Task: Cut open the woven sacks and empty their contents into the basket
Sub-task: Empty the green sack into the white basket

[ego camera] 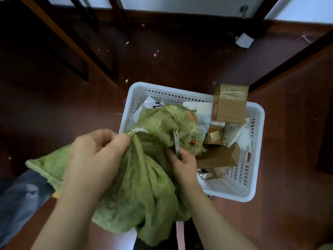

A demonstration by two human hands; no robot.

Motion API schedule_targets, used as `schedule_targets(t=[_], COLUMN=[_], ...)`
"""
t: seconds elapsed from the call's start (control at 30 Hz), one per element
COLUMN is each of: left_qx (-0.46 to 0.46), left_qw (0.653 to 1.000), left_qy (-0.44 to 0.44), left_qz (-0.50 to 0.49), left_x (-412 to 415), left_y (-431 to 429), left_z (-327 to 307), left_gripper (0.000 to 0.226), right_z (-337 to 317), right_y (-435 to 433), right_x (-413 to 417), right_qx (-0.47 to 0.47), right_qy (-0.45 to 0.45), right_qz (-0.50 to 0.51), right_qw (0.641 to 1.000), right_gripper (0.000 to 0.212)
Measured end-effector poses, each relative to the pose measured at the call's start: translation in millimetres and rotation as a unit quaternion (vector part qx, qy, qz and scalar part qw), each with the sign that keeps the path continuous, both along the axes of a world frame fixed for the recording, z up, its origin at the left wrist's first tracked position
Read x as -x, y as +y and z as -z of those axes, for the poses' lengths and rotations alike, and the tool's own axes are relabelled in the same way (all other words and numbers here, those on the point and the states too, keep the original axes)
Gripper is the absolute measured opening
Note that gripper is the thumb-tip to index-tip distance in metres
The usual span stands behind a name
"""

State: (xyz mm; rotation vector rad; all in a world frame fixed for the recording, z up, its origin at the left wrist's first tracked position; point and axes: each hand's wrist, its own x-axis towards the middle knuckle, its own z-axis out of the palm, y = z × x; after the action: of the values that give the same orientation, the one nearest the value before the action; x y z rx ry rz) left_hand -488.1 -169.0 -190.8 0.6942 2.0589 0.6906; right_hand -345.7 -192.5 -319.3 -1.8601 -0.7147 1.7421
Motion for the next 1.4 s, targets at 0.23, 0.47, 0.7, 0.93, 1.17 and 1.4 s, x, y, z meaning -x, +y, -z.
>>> schedule_targets(t=[0.23, 0.47, 0.7, 0.93, 1.17, 1.4], left_qx=[-0.044, -0.024, -0.034, -0.059, -0.063, -0.109], left_qw=[0.994, 0.996, 0.988, 0.98, 0.978, 0.971], left_qy=[-0.078, -0.058, -0.147, -0.19, -0.18, -0.186], left_qz=[-0.058, -0.063, -0.032, 0.026, -0.09, -0.099], left_x=[-7, -8, -23, -42, 1, -22], left_y=[-11, -27, -35, -28, -45, -16], left_z=[18, 74, 87, 83, 83, 72], left_gripper=[0.041, 0.007, 0.034, 0.026, 0.04, 0.025], right_z=[0, 10, -12, -8, 17, -9], right_y=[-12, -35, 9, 66, 91, 82], right_x=[0, -20, -47, -5, -59, -53], right_qx=[0.048, 0.119, 0.011, 0.146, 0.062, 0.022], right_qy=[0.091, 0.041, -0.153, -0.005, -0.11, 0.011], right_qz=[0.145, 0.107, 0.089, 0.081, 0.366, 0.203], right_qw=[0.984, 0.986, 0.984, 0.986, 0.922, 0.979], right_gripper=[0.021, 0.015, 0.024, 0.021, 0.027, 0.023])
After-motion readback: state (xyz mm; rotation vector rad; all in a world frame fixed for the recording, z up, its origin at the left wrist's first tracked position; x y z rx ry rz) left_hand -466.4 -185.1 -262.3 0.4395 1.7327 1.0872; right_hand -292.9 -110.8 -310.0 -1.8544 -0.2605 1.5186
